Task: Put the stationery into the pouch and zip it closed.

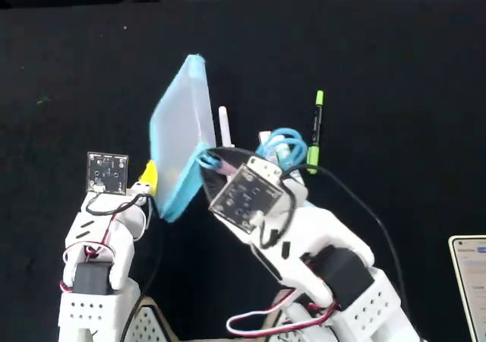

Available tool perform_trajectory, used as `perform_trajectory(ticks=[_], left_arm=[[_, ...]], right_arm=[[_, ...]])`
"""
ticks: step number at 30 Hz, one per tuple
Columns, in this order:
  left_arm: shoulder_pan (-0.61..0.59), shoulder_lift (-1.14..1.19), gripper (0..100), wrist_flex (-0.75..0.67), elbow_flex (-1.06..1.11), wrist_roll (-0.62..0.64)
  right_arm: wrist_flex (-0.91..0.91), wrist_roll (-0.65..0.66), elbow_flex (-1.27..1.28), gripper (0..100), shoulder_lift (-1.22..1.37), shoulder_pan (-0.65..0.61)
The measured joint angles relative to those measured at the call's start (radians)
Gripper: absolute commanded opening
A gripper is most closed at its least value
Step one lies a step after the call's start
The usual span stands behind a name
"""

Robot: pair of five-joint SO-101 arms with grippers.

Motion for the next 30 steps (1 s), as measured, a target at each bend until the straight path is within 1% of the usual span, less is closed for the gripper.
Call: perform_trajectory(ticks=[4, 9, 13, 16, 20, 26, 30], left_arm=[[0.000, 0.000, 17, 0.000, 0.000, -0.003], [0.003, 0.000, 17, 0.000, 0.000, -0.006], [0.063, 0.000, 17, 0.003, 0.000, -0.006], [0.092, 0.000, 17, 0.003, 0.000, 0.000], [0.095, 0.000, 19, 0.003, 0.000, 0.066], [0.095, 0.000, 19, 0.003, 0.000, 0.140], [0.094, 0.000, 19, 0.005, 0.000, 0.152]], right_arm=[[-0.146, -0.040, 0.003, 1.1, 0.000, -0.041], [-0.351, -0.081, 0.098, 1.1, 0.051, -0.058], [-0.463, -0.155, 0.127, 1.1, 0.100, -0.058], [-0.491, -0.230, 0.132, 1.1, 0.118, -0.058], [-0.494, -0.298, 0.157, 1.1, 0.114, -0.058], [-0.494, -0.308, 0.206, 1.1, 0.127, -0.133], [-0.494, -0.308, 0.210, 1.1, 0.127, -0.160]])
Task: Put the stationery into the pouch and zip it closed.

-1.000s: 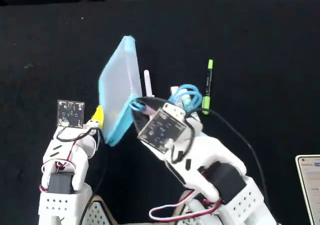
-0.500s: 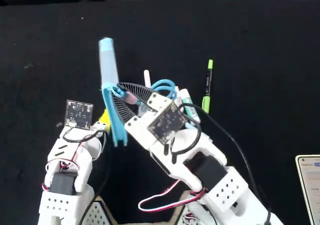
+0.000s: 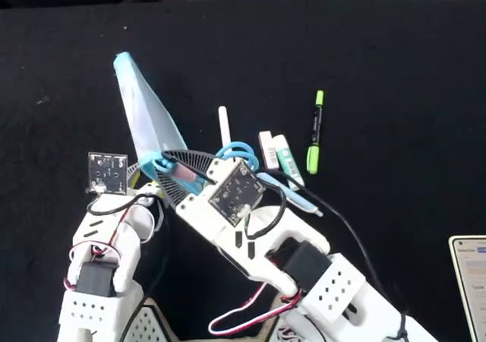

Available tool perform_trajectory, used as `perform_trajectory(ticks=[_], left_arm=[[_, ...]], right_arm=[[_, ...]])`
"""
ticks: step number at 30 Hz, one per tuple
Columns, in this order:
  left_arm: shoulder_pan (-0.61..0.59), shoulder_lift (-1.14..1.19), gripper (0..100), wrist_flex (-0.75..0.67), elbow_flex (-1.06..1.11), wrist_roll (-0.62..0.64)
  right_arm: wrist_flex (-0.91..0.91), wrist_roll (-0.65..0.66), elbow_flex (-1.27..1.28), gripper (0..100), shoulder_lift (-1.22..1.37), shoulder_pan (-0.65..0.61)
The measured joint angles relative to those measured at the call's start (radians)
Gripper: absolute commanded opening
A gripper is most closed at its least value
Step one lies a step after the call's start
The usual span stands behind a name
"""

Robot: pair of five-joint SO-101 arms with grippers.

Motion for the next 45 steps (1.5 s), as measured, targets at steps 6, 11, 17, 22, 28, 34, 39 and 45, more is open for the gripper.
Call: perform_trajectory(ticks=[6, 11, 17, 22, 28, 34, 39, 45], left_arm=[[-0.115, 0.000, 19, 0.118, -0.057, 0.000], [-0.195, 0.000, 19, 0.241, -0.160, -0.018], [-0.227, 0.000, 19, 0.282, -0.199, -0.158], [-0.226, 0.000, 19, 0.262, -0.193, -0.161], [-0.074, -0.002, 19, 0.153, -0.055, -0.158], [0.021, 0.000, 19, 0.040, -0.006, -0.121], [-0.006, 0.000, 20, 0.066, -0.006, -0.078], [-0.176, 0.000, 20, 0.238, -0.101, -0.080]], right_arm=[[0.000, 0.000, 0.060, 1.1, 0.000, -0.008], [0.000, 0.000, 0.083, 1.1, 0.000, -0.015], [0.000, 0.000, 0.120, 1.1, 0.002, -0.038], [0.000, 0.002, 0.120, 1.1, 0.002, -0.054], [0.000, 0.002, 0.120, 1.1, 0.002, -0.023], [-0.057, 0.120, 0.120, 1.1, 0.002, -0.006], [-0.069, 0.149, 0.155, 1.1, 0.000, -0.006], [-0.071, 0.147, 0.203, 1.1, 0.002, -0.011]])
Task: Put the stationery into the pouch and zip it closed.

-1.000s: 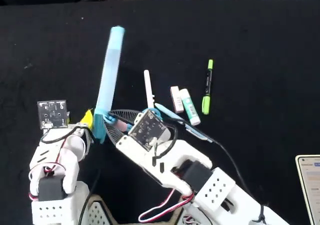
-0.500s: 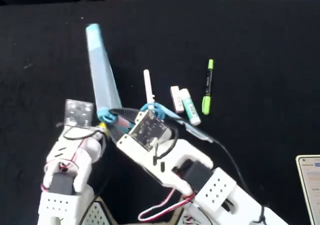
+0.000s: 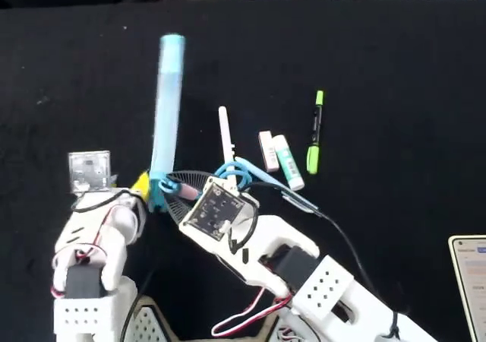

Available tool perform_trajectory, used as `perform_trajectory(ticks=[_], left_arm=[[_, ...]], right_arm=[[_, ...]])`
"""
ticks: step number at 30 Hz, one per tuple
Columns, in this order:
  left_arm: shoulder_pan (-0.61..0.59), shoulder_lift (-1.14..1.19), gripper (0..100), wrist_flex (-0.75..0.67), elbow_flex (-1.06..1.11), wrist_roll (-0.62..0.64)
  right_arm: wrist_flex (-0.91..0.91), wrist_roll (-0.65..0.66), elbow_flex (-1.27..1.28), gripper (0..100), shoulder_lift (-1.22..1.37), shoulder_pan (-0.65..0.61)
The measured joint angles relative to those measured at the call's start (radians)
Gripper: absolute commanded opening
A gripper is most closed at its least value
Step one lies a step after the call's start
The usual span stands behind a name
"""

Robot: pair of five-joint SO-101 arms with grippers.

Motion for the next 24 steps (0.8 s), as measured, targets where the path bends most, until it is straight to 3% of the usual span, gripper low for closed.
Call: perform_trajectory(ticks=[4, 8, 13, 19, 24], left_arm=[[-0.028, 0.000, 20, 0.127, -0.026, -0.081], [-0.029, 0.000, 20, 0.150, -0.026, -0.104], [-0.023, -0.002, 20, 0.058, 0.044, -0.109], [0.130, -0.002, 20, -0.017, 0.078, -0.103], [0.186, 0.000, 20, -0.083, 0.078, -0.005]], right_arm=[[0.000, 0.000, 0.005, 1.1, 0.000, -0.023], [0.000, 0.002, 0.023, 1.1, 0.000, -0.097], [0.000, 0.002, 0.023, 1.1, 0.000, -0.110], [0.000, 0.002, 0.023, 1.1, 0.000, -0.109], [0.000, 0.005, -0.014, 1.1, -0.002, -0.061]])
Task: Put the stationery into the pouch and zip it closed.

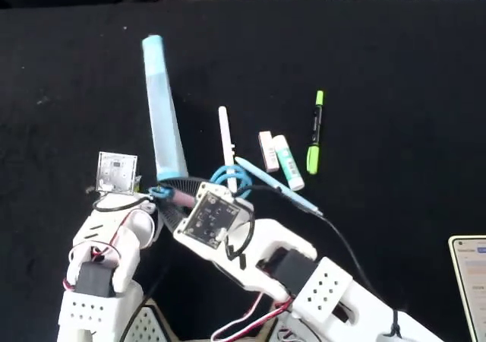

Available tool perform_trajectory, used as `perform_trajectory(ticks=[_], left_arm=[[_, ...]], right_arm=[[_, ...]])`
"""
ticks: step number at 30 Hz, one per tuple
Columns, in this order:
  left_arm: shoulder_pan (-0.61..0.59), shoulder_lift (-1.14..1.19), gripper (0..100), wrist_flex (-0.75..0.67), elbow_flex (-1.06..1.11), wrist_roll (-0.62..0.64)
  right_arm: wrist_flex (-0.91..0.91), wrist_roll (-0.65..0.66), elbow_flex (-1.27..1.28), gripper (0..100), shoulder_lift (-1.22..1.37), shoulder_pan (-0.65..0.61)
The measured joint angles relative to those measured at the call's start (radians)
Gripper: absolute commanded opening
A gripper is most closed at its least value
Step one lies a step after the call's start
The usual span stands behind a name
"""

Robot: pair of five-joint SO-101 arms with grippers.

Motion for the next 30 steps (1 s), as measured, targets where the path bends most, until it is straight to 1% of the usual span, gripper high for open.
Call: perform_trajectory(ticks=[3, 6, 10, 13, 15, 19, 26, 28, 30], left_arm=[[0.015, 0.000, 20, -0.006, 0.012, 0.043], [0.009, 0.000, 20, 0.005, 0.015, 0.044], [-0.052, 0.000, 20, 0.084, 0.015, 0.005], [-0.063, 0.000, 20, 0.157, 0.012, -0.026], [-0.063, 0.000, 20, 0.180, 0.012, -0.031], [-0.066, 0.000, 20, 0.189, 0.012, -0.032], [-0.071, 0.000, 20, 0.190, 0.012, -0.034], [-0.104, 0.000, 20, 0.196, 0.008, -0.034], [-0.164, 0.000, 20, 0.196, -0.011, -0.034]], right_arm=[[0.000, 0.003, -0.005, 1.1, 0.000, 0.008], [0.000, 0.003, -0.002, 1.1, 0.002, 0.009], [0.000, 0.000, 0.020, 1.1, 0.002, 0.006], [0.000, 0.000, 0.020, 1.1, 0.002, 0.006], [0.000, 0.000, 0.020, 1.1, 0.002, -0.006], [0.000, 0.002, 0.020, 1.1, 0.002, -0.043], [0.000, 0.002, 0.026, 1.1, 0.002, -0.044], [0.000, 0.000, 0.038, 1.1, 0.002, -0.051], [0.000, 0.002, 0.040, 1.1, 0.002, -0.055]])
